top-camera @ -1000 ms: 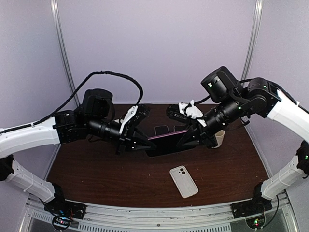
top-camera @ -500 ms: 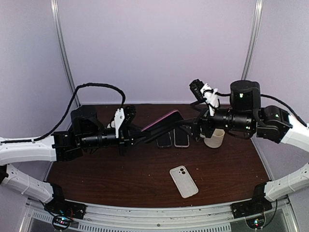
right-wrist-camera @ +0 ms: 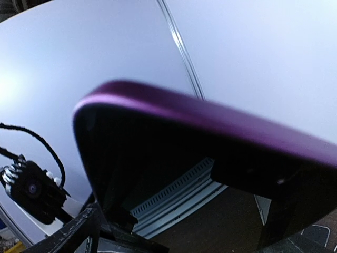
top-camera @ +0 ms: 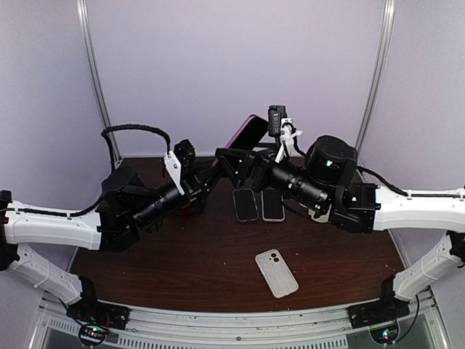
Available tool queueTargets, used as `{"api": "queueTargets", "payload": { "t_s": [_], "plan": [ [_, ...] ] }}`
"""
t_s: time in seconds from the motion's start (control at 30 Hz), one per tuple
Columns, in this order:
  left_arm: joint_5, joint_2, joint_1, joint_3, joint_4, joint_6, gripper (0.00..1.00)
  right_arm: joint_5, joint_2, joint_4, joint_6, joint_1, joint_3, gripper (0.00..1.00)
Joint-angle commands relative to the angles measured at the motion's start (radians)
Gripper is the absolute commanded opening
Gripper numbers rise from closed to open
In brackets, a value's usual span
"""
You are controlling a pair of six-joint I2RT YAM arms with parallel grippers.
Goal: Put the phone into the phone case
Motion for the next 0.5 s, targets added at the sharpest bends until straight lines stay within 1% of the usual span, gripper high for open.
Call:
{"api": "queueTargets", "payload": {
  "t_s": [0.0, 0.13, 0.23, 0.27, 0.33, 0.47],
  "plan": [
    [-0.012, -0.005, -0.005, -0.002, 0.176, 0.011, 0.00, 0.102, 0.000, 0.129, 0.050, -0.002, 0.042, 0.99],
    [-0.010, -0.005, -0.006, -0.002, 0.172, 0.011, 0.00, 0.193, 0.004, 0.124, 0.056, -0.003, 0.053, 0.99],
    [-0.003, -0.004, -0.005, 0.001, 0.169, 0.008, 0.00, 0.199, 0.025, 0.095, 0.062, -0.004, 0.075, 0.96],
    [-0.002, -0.004, -0.005, 0.001, 0.168, 0.008, 0.00, 0.193, 0.031, 0.093, 0.062, -0.004, 0.080, 0.94],
    [0.000, -0.003, -0.006, 0.000, 0.164, 0.005, 0.00, 0.184, 0.039, 0.091, 0.066, -0.004, 0.086, 0.86],
    [-0.004, -0.001, -0.005, -0.004, 0.145, -0.003, 0.00, 0.178, 0.037, 0.077, 0.056, -0.004, 0.089, 0.64]
  ]
}}
